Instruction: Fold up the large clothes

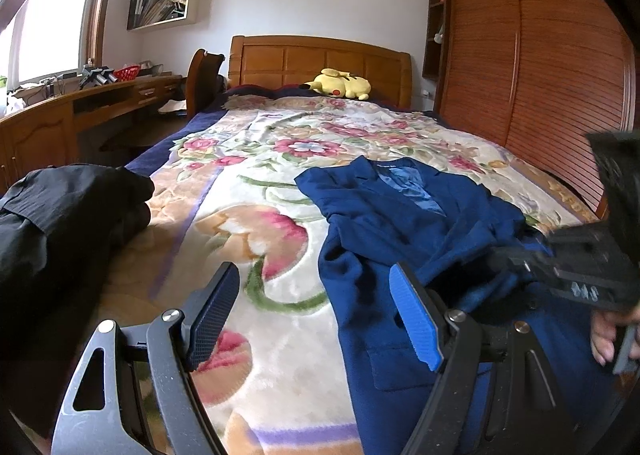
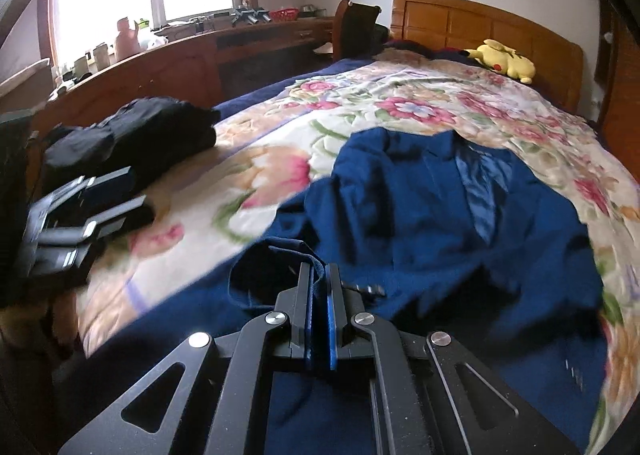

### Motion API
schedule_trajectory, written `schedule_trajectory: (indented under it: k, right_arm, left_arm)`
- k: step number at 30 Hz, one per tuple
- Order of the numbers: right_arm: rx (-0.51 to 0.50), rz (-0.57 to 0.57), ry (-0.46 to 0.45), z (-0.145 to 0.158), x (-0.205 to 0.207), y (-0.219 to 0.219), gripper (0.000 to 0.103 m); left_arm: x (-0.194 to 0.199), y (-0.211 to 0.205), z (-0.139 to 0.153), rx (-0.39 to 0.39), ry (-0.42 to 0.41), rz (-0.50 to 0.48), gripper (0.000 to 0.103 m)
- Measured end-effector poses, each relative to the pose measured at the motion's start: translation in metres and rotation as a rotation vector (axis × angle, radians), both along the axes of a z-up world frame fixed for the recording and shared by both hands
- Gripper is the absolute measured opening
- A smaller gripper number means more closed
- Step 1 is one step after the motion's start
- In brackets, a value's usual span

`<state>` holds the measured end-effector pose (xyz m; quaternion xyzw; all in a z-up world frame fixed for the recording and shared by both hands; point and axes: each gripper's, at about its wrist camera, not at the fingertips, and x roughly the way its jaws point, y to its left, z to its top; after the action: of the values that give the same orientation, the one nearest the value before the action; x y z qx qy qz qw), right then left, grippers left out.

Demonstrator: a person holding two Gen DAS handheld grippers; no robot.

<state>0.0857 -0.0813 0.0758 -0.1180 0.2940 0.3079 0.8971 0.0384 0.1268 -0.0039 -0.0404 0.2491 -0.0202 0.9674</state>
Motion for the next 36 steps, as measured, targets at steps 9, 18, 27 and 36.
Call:
schedule_trajectory:
  k: [9,18,27,36]
  right_arm:
    - [-0.064,-0.078,0.048,-0.032,-0.038,-0.012,0.005]
    - [-0.008,-0.085,0.078,-0.030,-0.062,-0.025,0.009]
    - [-0.041,-0.115,-0.027,-0.021,-0.083,-0.039,0.056]
    - [-0.039,-0.269,-0.040,-0.039,-0.053,-0.082,0.057]
  left_arm:
    - [-0.010,-0.016,0.001,0.009,0.000,-0.015,0.078]
    - [-0.015,-0.039,0.001,0.057,0.013,-0.045,0.078]
    - [-0.010,-0.057,-0.003,0.086,0.029,-0.094,0.078]
    - [0.005,-0.086,-0.017,0.083,0.100,-0.205,0.068]
